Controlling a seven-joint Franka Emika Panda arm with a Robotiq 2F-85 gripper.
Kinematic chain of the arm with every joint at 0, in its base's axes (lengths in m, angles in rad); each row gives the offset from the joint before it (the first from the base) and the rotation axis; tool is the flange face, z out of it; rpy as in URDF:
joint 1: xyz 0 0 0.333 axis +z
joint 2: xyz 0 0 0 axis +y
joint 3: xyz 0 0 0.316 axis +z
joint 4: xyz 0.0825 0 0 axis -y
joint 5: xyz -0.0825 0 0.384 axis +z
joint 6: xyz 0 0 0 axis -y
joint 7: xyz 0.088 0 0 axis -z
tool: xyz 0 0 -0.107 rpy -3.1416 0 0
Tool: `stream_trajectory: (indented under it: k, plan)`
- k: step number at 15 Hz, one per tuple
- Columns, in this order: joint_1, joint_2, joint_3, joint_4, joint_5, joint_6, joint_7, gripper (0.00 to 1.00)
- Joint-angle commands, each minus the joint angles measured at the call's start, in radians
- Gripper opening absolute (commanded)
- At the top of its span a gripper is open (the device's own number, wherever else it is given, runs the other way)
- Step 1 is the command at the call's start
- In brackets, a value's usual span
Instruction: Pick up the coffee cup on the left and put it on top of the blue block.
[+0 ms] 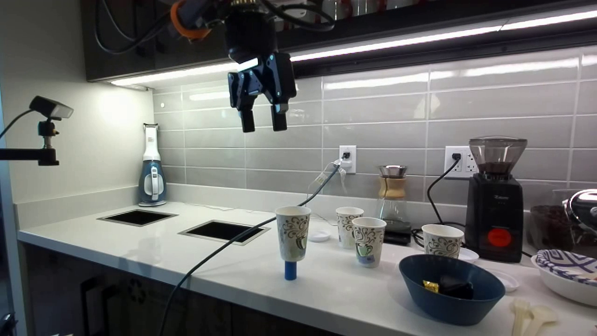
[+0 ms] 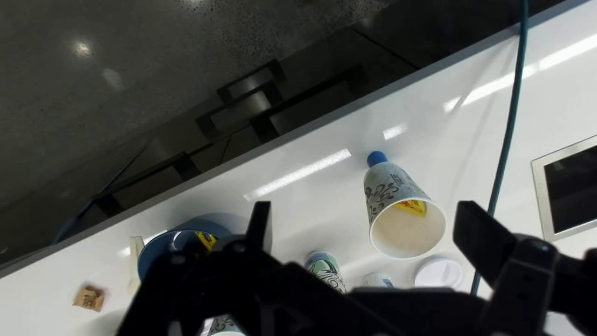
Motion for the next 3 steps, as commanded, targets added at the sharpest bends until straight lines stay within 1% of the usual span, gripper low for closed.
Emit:
stream_trajectory:
  k: [1,3]
  plan:
    - [0.004,0.001,-0.003,0.001,-0.002,-0.002,0.002,1.00]
    - [0.004,0.001,-0.003,0.000,-0.003,-0.002,0.001,1.00]
